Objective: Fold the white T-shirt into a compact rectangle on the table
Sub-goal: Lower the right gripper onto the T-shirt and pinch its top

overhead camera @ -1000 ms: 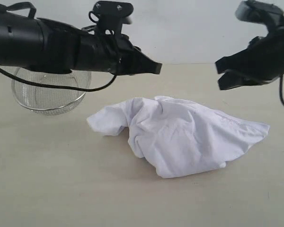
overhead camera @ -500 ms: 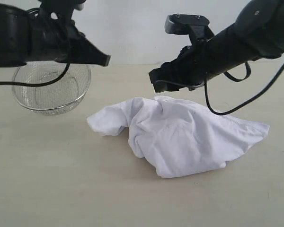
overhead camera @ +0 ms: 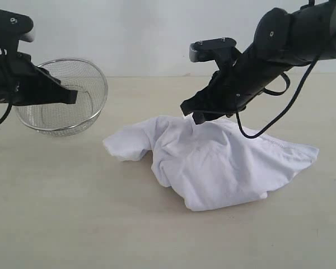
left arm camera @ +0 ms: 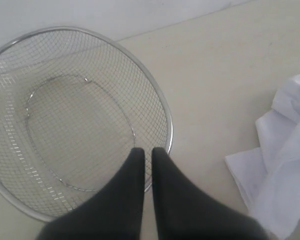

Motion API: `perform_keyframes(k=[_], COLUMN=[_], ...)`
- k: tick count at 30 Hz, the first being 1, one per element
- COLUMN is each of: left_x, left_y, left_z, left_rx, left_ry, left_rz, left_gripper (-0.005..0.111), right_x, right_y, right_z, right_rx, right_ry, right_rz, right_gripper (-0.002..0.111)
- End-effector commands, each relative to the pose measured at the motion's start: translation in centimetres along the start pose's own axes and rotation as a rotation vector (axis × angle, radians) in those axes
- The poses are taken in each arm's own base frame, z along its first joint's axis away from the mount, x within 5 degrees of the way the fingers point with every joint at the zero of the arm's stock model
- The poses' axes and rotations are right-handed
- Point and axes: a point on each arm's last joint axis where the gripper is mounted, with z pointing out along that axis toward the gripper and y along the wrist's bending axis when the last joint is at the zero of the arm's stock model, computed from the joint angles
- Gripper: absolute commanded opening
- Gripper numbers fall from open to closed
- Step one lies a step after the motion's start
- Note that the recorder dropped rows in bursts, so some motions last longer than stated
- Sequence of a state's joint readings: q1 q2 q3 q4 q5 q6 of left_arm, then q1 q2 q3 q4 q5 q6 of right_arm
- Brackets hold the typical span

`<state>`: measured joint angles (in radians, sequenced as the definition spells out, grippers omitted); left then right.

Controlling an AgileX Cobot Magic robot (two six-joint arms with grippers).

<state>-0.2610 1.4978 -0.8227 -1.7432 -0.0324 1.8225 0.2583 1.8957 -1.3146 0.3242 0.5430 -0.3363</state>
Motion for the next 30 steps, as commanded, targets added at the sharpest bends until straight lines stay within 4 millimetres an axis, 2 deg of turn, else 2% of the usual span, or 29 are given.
perform_keyframes(k=[1,6,11,16,17,19,21,27,29,30], left_x=[0.6,0.6,0.6,0.5,0.5,0.5,0.5,0.5,0.5,0.5], left_y=[0.7,0.9,0.9,0.8,0.8,0.8,0.8,0.8,0.8,0.8], left_z=[-0.1,-0.1,-0.1,-0.1,-0.1,-0.1,-0.1,-0.1,-0.1,-0.1], left_rx=[0.025,0.023,0.023,0.027,0.027,0.027,0.027,0.027,0.027,0.027], left_ry=[0.002,0.001,0.001,0.0,0.0,0.0,0.0,0.0,0.0,0.0], left_rz=[-0.053,-0.056,-0.056,-0.056,-0.056,-0.056,-0.056,-0.056,-0.056,-0.056], left_gripper=[0.005,0.005,0.005,0.005,0.005,0.005,0.005,0.005,0.005,0.005], right_x=[0.2,0.3,0.9,-0.4,-0.7,-1.3,-1.6,-1.4,-1.2,-1.1], right_y=[0.1,0.2,0.0,0.0,0.0,0.0,0.0,-0.1,0.0,0.0], right_z=[-0.1,0.1,2.0,1.9,1.7,1.4,1.3,1.4,1.4,1.4], right_rx=[-0.003,-0.014,-0.032,-0.031,-0.031,-0.029,-0.03,-0.025,-0.034,-0.039], right_ry=[0.037,0.041,0.108,0.073,0.064,0.047,0.041,0.077,0.102,0.114], right_rz=[-0.003,0.013,0.029,0.027,0.024,0.018,0.002,-0.019,-0.03,-0.037], right_gripper=[0.042,0.042,0.042,0.041,0.037,0.022,0.0,0.003,0.016,0.026])
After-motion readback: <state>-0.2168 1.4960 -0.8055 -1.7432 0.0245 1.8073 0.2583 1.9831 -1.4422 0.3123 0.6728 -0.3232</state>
